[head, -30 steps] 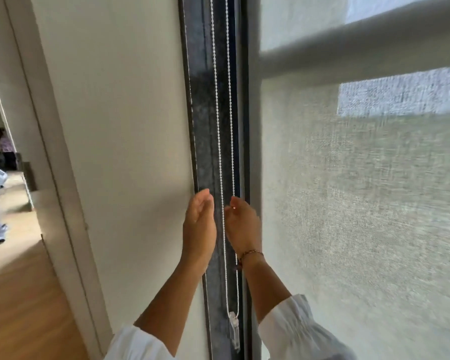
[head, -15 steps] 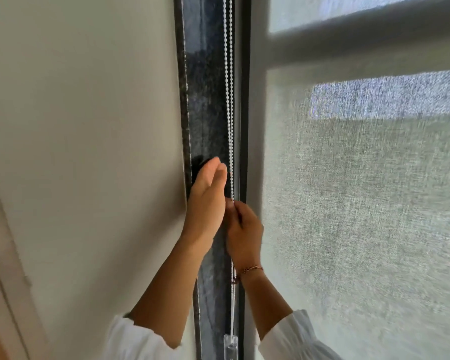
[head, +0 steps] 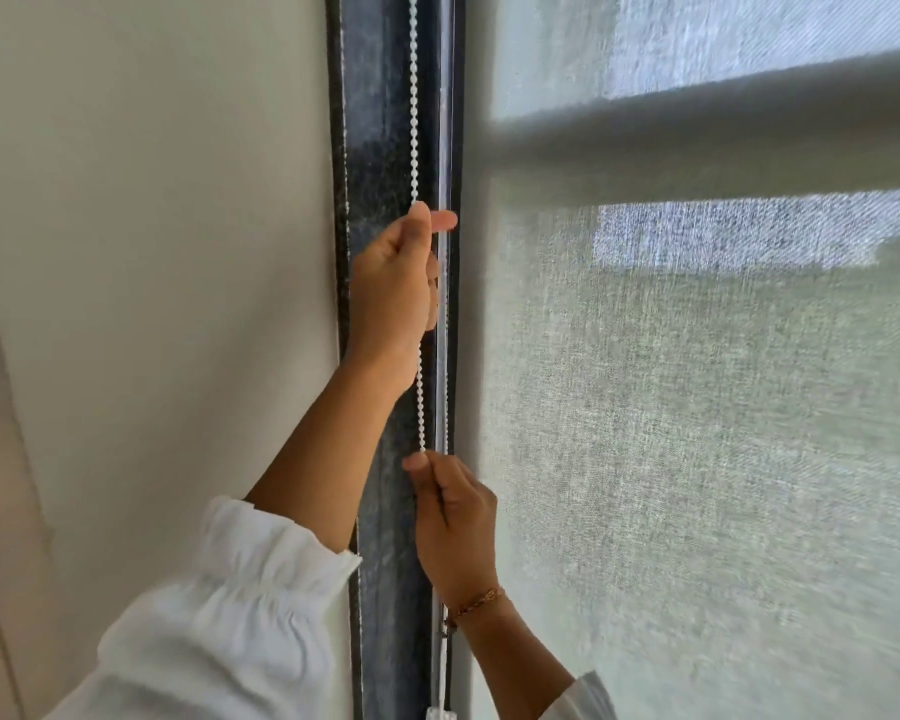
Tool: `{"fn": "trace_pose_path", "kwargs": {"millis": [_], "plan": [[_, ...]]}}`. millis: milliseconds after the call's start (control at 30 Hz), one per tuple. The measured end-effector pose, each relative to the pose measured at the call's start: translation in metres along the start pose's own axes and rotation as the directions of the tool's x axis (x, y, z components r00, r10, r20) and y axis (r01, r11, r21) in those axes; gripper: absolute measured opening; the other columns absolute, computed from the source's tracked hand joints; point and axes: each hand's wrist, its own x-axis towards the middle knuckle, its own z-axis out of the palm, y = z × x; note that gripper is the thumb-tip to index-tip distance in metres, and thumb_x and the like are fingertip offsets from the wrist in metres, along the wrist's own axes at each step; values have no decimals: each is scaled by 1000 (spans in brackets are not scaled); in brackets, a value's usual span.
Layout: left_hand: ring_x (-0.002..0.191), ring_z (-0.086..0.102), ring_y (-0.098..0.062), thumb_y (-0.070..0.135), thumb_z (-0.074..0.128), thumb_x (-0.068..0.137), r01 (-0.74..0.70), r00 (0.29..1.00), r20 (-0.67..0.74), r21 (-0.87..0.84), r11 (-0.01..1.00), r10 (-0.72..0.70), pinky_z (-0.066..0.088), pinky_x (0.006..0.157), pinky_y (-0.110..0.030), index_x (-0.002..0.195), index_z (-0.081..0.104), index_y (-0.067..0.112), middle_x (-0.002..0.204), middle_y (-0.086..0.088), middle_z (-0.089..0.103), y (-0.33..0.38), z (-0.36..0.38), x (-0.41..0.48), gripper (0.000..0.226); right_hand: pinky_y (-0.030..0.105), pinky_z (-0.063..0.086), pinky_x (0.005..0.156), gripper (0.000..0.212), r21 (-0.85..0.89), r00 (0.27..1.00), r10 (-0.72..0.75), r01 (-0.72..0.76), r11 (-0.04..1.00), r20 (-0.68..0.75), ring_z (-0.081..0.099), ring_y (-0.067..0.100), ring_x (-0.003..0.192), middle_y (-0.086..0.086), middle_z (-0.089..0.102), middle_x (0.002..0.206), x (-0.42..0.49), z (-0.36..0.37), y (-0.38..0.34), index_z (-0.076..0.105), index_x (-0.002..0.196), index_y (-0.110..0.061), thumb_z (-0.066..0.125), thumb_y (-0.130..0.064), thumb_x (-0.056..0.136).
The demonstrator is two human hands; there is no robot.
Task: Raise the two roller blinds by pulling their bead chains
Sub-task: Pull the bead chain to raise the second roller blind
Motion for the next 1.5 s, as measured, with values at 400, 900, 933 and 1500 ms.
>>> {"fn": "trace_pose_path", "kwargs": {"millis": [400, 900, 933, 1500], "plan": [[33, 26, -4, 27, 39, 98, -112, 994, -6, -45, 993, 111, 24, 33, -16, 66, 53, 20, 38, 11, 34, 37, 8, -64, 36, 10, 41, 55, 24, 22, 982, 29, -34, 999, 186, 50, -3, 61, -4, 54, 66, -26, -33, -36, 65, 82, -7, 49, -22, 91], [38, 25, -3, 41, 43, 84, -4, 999, 42, 38, 999, 2, 21, 39, -19, 62, 59, 26, 40, 8, 32, 21, -6, -173, 31, 26, 55, 73, 34, 724, 946, 211, -325, 608, 247, 68, 17, 80, 6, 71, 85, 54, -85, -134, 63, 98, -9, 34, -26, 95], [37, 26, -3, 41, 44, 83, 18, 999, 40, 39, 999, -20, 21, 39, -19, 62, 60, 27, 40, 8, 32, 19, -8, -176, 30, 27, 56, 71, 31, 739, 944, 200, -330, 587, 262, 68, 17, 76, 4, 72, 82, 63, -85, -148, 64, 97, -9, 38, -25, 95], [39, 34, -2, 45, 35, 85, 133, 924, 353, 58, 989, -145, 31, 41, -13, 68, 52, 18, 41, 10, 40, 12, -68, -155, 37, 14, 20, 33, 43, 663, 967, 254, -187, 725, -5, 21, 6, 32, -11, 31, 36, 90, -35, -248, 51, 54, -22, 45, -32, 95]]}}
